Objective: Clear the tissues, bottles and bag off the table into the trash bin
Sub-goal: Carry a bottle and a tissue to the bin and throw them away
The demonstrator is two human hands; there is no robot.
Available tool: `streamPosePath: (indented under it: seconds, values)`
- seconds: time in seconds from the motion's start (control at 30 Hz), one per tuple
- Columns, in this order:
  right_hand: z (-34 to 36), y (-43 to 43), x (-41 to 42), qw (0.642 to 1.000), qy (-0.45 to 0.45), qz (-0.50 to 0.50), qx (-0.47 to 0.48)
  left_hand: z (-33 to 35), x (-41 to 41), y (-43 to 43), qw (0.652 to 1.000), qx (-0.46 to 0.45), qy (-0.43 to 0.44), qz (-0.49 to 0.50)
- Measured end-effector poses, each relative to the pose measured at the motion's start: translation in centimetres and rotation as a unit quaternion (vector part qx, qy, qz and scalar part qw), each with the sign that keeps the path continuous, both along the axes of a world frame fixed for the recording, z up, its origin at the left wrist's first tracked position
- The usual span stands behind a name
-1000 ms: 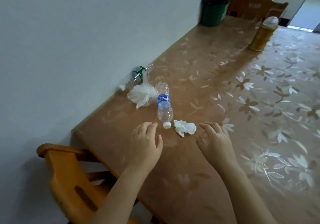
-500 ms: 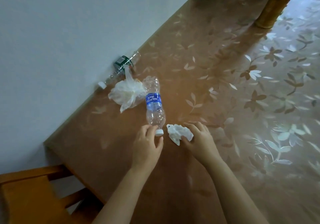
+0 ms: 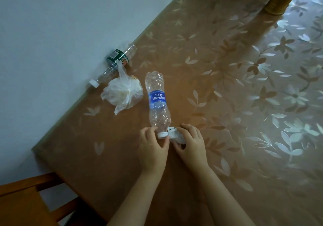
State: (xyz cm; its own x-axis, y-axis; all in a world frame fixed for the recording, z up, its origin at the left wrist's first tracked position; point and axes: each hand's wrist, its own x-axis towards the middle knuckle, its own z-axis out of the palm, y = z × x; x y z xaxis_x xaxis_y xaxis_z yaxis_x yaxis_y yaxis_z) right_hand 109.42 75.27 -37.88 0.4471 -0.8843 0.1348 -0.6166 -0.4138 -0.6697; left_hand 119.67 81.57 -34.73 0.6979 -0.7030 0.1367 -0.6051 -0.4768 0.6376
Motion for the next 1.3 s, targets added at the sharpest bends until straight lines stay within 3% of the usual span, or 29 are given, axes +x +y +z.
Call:
streamPosePath:
  seconds: [0.33, 0.53, 0.9, 1.3]
  values:
    - [-0.9, 0.6, -0.4, 0.998, -0.004, -0.040, -0.044, -0.2, -0.7, -1.0, 0.982, -0.024, 0.162, 0.093]
    - [-0.2, 0.8, -0.9, 0.997, -0.029, -0.061, -0.040, 0.6, -0.2, 0.0, 0.971, -0.078, 0.207, 0.094]
    - [4.5, 3.8, -2.2, 0.984, -0.122, -0.128, -0.006, 5.3, -1.3, 3.1, 0.975, -0.109, 0.189, 0.042]
    - [12.5, 10.3, -5.4, 0.967, -0.194, -0.145, -0.073, 12.1, -2.9, 10.6, 0.969, -0.151, 0.193, -0.045]
